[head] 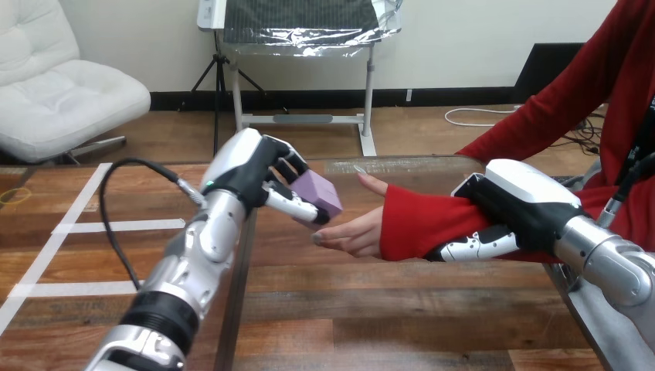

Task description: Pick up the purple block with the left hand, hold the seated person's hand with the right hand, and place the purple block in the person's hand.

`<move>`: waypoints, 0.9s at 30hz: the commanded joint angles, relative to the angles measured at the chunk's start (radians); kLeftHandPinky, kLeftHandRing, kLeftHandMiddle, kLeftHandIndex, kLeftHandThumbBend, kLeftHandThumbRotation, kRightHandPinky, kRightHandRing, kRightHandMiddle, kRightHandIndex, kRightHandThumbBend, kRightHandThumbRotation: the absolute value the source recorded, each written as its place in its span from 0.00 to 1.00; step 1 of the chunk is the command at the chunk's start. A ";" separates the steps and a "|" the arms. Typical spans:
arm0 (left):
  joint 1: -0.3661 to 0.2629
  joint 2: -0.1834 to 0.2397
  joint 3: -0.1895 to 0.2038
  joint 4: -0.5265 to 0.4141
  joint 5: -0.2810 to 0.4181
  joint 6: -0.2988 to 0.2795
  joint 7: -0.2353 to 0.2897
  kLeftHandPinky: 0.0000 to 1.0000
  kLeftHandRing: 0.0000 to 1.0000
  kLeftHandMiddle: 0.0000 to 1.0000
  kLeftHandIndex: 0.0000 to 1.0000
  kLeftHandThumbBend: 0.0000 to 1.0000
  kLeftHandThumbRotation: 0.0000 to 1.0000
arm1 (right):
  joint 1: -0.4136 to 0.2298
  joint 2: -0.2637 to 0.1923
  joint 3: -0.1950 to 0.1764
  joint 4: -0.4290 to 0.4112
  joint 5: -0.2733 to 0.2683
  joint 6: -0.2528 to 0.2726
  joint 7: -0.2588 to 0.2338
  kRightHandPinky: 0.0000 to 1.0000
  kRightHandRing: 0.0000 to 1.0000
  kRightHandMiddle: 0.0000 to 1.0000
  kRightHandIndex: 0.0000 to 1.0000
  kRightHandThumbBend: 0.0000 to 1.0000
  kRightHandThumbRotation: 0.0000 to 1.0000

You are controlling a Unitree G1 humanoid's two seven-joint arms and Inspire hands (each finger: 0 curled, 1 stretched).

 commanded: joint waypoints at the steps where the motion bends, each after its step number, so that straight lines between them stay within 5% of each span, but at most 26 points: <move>1: -0.111 -0.020 -0.011 0.014 -0.006 -0.035 0.026 0.42 0.44 0.47 0.43 0.72 0.00 | -0.057 0.013 -0.049 -0.105 0.039 -0.004 -0.003 0.25 0.28 0.32 0.30 0.73 0.53; 11: -0.132 -0.058 -0.017 0.038 -0.009 -0.033 0.014 0.46 0.47 0.49 0.43 0.72 0.00 | -0.065 0.026 -0.050 -0.117 0.056 0.002 0.008 0.23 0.26 0.30 0.29 0.74 0.54; 27: -0.155 -0.117 -0.018 0.051 -0.013 -0.020 0.008 0.38 0.43 0.46 0.43 0.73 0.00 | -0.084 0.045 -0.037 -0.111 0.055 0.004 0.007 0.23 0.26 0.30 0.29 0.74 0.53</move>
